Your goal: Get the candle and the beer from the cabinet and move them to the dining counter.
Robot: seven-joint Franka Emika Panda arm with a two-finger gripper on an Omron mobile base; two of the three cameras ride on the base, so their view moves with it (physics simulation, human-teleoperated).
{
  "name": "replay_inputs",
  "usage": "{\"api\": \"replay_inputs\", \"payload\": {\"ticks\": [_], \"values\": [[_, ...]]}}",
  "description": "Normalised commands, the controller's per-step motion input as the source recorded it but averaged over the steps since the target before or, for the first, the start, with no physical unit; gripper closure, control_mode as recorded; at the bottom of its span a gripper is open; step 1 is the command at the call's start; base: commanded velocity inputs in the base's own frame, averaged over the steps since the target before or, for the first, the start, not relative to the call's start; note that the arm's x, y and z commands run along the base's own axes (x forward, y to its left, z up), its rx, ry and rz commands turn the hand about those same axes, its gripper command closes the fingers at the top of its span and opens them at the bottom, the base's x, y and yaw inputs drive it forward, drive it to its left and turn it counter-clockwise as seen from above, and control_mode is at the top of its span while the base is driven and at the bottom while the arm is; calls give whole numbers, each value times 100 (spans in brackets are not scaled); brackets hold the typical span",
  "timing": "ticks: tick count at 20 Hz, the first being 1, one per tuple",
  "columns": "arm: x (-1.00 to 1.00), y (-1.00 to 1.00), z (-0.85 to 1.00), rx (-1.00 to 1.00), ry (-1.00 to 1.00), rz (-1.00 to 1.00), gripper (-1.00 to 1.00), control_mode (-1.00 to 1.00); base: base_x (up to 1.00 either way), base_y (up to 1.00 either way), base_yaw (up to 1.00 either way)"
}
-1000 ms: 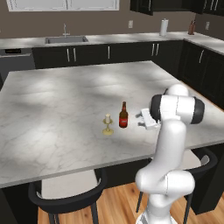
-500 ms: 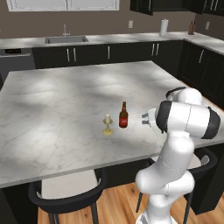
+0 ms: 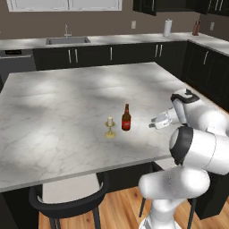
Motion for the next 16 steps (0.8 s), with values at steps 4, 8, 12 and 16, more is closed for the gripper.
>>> {"api": "replay_inputs", "payload": {"ticks": [4, 8, 12, 16], "values": [[-39, 0, 40, -19, 18, -5, -100, -100, 0, 0, 0], [-46, 1, 35, -18, 13, -6, -100, -100, 0, 0, 0], [-50, 0, 33, -19, 8, -7, -100, -100, 0, 0, 0], [-50, 0, 34, -15, 9, -9, -100, -100, 0, 0, 0]]}}
